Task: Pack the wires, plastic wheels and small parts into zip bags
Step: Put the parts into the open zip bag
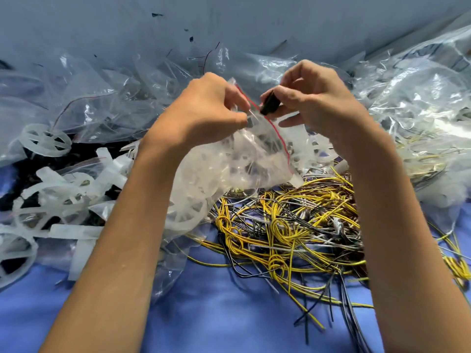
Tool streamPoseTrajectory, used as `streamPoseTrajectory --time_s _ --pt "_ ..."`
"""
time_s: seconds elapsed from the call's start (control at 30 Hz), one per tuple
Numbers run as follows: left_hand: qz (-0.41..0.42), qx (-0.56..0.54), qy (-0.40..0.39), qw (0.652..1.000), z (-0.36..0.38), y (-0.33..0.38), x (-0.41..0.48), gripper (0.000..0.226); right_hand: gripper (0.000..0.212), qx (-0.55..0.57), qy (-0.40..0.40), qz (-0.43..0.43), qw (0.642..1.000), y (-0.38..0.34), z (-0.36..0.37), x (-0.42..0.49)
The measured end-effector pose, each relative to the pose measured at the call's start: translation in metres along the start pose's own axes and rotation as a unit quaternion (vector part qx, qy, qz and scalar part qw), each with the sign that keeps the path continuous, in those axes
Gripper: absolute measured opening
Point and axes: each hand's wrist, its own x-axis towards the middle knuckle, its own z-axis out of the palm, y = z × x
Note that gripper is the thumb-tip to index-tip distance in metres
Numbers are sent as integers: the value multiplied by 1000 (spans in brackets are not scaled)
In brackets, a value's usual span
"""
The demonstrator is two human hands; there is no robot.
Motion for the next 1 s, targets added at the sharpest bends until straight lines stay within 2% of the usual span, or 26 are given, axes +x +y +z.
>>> streamPoseTrajectory --time_s 0.1,0.17,0.23,0.43,0.53,0.7,0.8,0.9,1.0 --pt "11 -90 23 996 1 9 -3 16 17 -23 -64 -26 997 -4 -3 -6" --pt "8 -117 29 993 2 12 -4 12 13 -39 -79 -56 994 -7 -6 -8" --pt "3 -115 29 993 4 13 -3 19 12 -50 -88 -73 992 -6 -7 -6" --pt "-12 -108 23 994 7 10 -1 22 6 -137 -142 -43 979 12 -6 -1" --pt "-6 -105 22 994 8 10 -2 23 14 -164 -158 -53 972 11 -6 0" --pt "-3 -101 17 995 7 11 -3 23 23 -139 -211 -33 967 10 -5 -2" --pt "2 -105 7 994 6 10 -3 23 36 -199 -236 -25 951 12 -5 -2" --pt "9 -94 -11 996 4 10 -3 23 41 -253 -245 1 936 13 -6 -2" --pt "2 -70 -22 997 3 8 -3 24 31 -286 -219 -2 933 13 -5 -2"
